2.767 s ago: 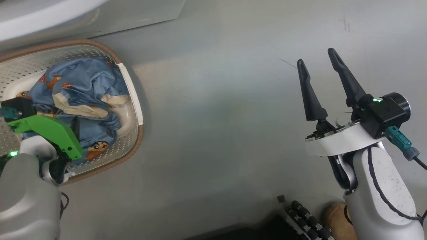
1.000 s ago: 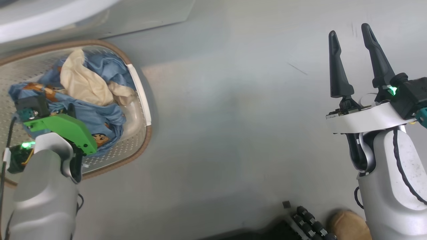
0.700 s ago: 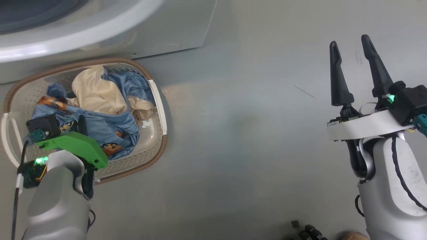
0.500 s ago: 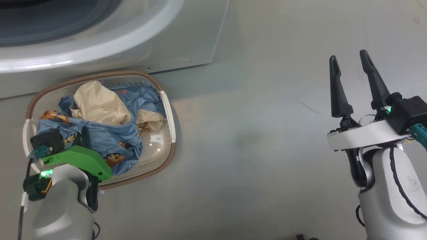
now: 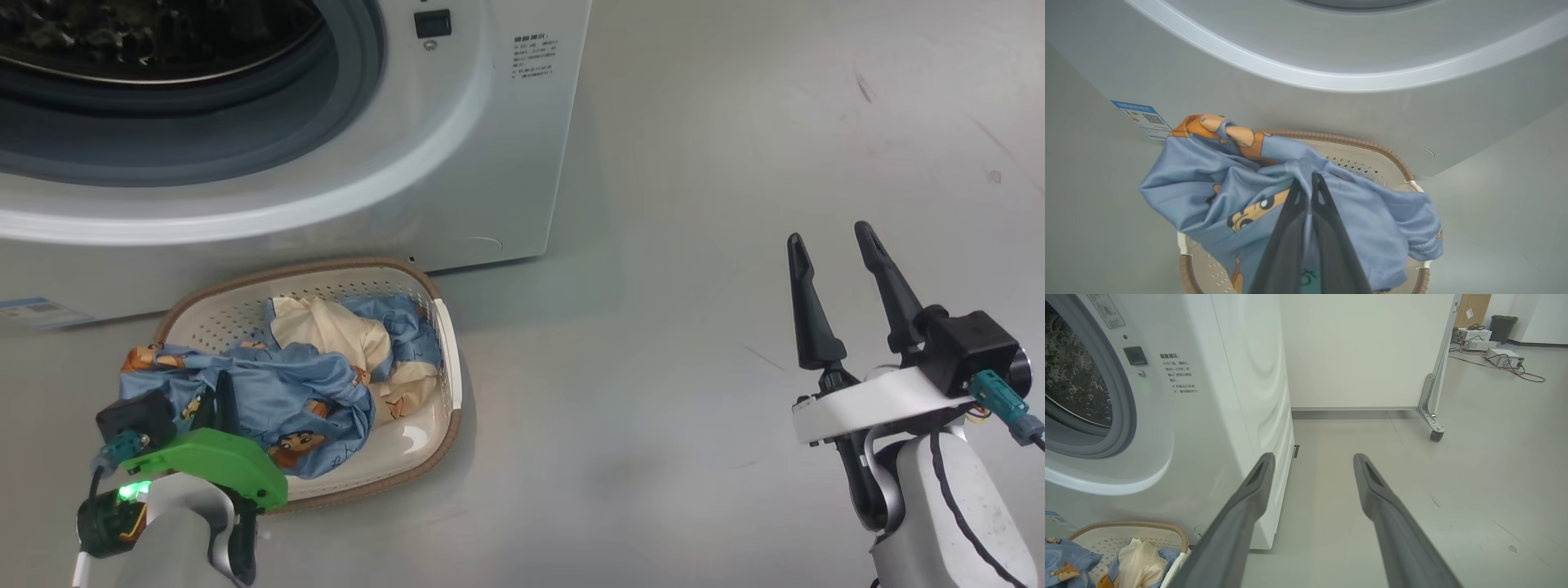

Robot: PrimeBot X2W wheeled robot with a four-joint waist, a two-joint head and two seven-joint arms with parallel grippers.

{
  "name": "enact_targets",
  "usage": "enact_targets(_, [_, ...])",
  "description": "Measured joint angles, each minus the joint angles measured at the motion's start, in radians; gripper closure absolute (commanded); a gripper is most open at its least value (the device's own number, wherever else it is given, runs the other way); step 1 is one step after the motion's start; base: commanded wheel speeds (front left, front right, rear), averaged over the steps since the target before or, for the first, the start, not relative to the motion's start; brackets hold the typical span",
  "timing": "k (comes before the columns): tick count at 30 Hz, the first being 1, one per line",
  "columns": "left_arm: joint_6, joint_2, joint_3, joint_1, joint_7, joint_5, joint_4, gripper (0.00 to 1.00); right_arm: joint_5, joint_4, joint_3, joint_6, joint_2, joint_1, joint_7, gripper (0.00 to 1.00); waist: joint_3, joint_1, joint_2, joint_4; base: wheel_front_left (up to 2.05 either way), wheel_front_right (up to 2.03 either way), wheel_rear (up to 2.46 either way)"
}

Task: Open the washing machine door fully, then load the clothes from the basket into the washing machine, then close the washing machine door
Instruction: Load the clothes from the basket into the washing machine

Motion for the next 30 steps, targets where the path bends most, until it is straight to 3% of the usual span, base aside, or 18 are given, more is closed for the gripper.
enact_targets(20, [0.001, -0.003, -0.026, 0.273, -0.009, 0.038, -0.261, 1.0, 0.006, 0.027, 0.03, 0.0, 0.001, 0.224, 0.0, 0.0, -0.288, -0.0001, 0.0, 0.002, 0.0, 0.0, 0.0])
enact_targets(30, [0.037, -0.003, -0.011, 0.38, -0.009, 0.069, -0.437, 1.0, 0.002, -0.002, 0.044, 0.0, -0.007, 0.271, 0.0, 0.0, -0.379, -0.0001, 0.0, 0.003, 0.0, 0.0, 0.0])
